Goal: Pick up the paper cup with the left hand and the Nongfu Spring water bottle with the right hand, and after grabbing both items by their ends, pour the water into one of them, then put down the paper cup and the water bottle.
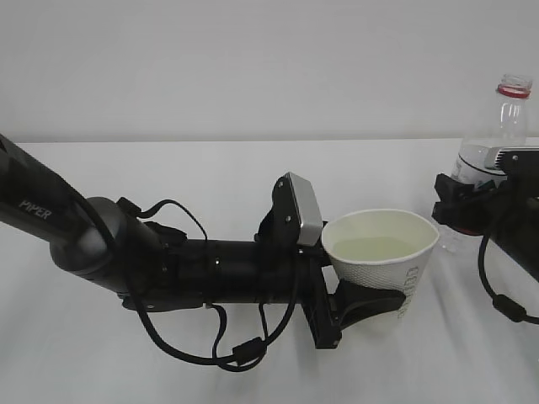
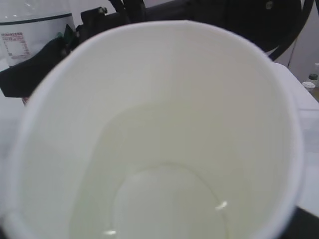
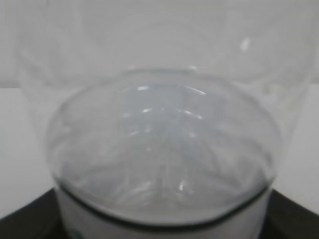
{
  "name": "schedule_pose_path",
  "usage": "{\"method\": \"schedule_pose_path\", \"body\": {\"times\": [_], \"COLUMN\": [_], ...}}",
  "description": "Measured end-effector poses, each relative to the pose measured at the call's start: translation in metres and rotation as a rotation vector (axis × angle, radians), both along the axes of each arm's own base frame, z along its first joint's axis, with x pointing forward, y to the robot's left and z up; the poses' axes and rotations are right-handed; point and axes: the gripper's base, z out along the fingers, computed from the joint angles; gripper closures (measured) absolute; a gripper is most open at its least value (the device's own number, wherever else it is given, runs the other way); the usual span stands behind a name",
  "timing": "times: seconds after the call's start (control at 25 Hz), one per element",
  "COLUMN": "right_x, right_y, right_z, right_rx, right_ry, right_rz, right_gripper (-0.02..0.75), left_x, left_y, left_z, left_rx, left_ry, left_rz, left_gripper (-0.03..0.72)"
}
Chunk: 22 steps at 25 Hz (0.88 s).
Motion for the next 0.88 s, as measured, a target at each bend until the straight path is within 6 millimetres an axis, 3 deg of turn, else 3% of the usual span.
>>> {"method": "schedule_pose_path", "body": {"times": [0.52, 0.72, 0.88], "right_x": [0.0, 0.0008, 0.0009], "right_y": [0.0, 0.0004, 0.0004], "right_z": [0.0, 0.0018, 0.0022], "right_rx": [-0.003, -0.004, -0.004], "right_ry": [0.0, -0.02, -0.024], "right_rz": [0.001, 0.005, 0.005], "right_gripper": [0.209, 0.127, 0.104], "left_x": [-0.0001, -0.0001, -0.0001], "left_y": [-0.0001, -0.0001, -0.0001], "left_z": [0.0003, 0.0003, 0.0003], "left_rx": [-0.004, -0.004, -0.004], "left_ry": [0.0, 0.0, 0.0], "left_rz": [-0.001, -0.001, -0.001], "left_gripper": [0.197, 0.197, 0.197]}}
